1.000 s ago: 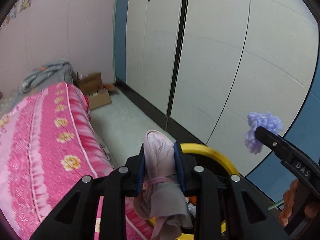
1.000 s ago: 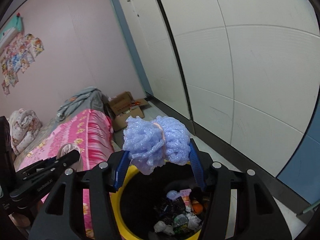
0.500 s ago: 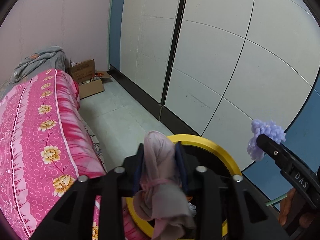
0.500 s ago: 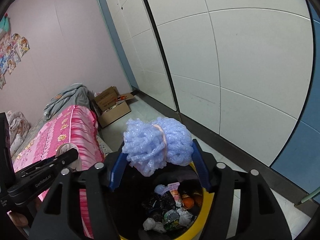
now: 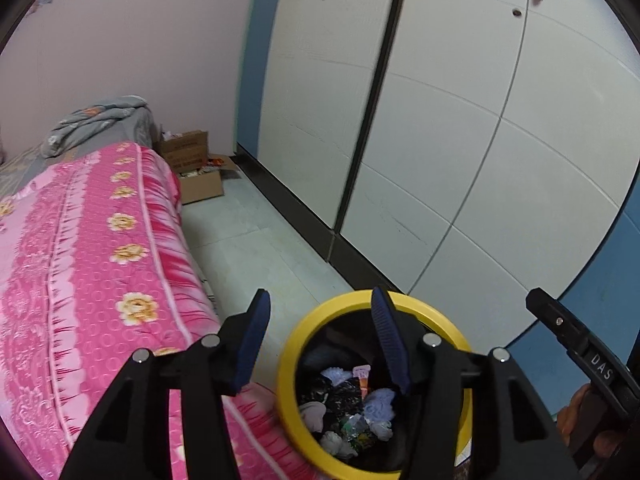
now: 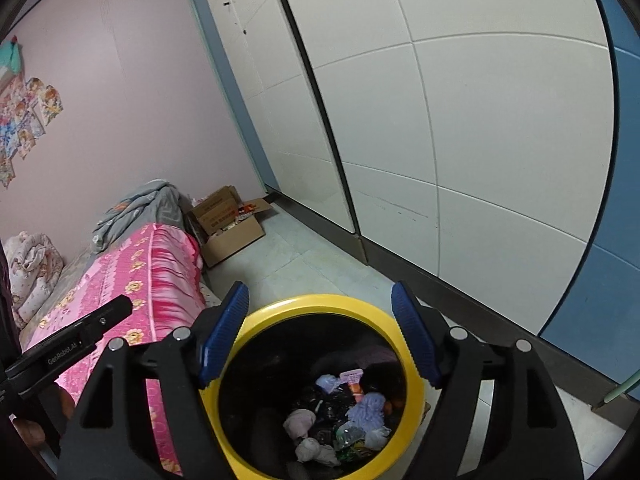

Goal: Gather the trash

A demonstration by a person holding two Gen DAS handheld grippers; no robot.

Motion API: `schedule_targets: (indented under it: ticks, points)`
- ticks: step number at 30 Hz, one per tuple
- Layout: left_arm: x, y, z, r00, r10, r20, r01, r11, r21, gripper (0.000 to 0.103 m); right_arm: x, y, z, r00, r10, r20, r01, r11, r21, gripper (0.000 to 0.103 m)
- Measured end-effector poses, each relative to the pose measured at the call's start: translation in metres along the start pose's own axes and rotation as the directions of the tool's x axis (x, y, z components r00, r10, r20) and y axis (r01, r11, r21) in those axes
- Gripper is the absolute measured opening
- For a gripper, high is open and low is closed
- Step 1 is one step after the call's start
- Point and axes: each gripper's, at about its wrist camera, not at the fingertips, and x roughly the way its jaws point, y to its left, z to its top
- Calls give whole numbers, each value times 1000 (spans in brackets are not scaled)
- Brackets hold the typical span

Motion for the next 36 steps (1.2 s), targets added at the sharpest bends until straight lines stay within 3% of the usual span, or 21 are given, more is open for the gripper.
schedule_targets:
  ticks: [7,12,17,22,26,32,36]
  points:
    - [-61,38,-4,995,64,74,-59,996,-64,50,-21,36,0,998,70,0,-70,996,-52,70]
    - [-111,69,-10,982,139,130,-125,986,-106,50,-43,73,-5,990,141,3,-140,984,-113,70]
    - [-168,103,-23,955,230,185,-199,965,-173,50,-63,127,-15,971,238,-16,-237,951,-199,70]
    - [-223,128,-40,912,349,216,-306,929,-206,50,-83,191,-26,937,348,-37,-344,896,-281,70]
    - [-257,145,-56,888,401,226,-350,907,-234,50,-103,223,-32,915,402,-33,-390,862,-324,71]
    - [-291,157,-83,856,454,246,-391,881,-265,71,-119,247,-49,904,427,-29,-408,839,-361,82]
    - [-301,157,-100,846,467,255,-399,874,-276,85,-121,246,-55,906,423,-31,-405,841,-358,91]
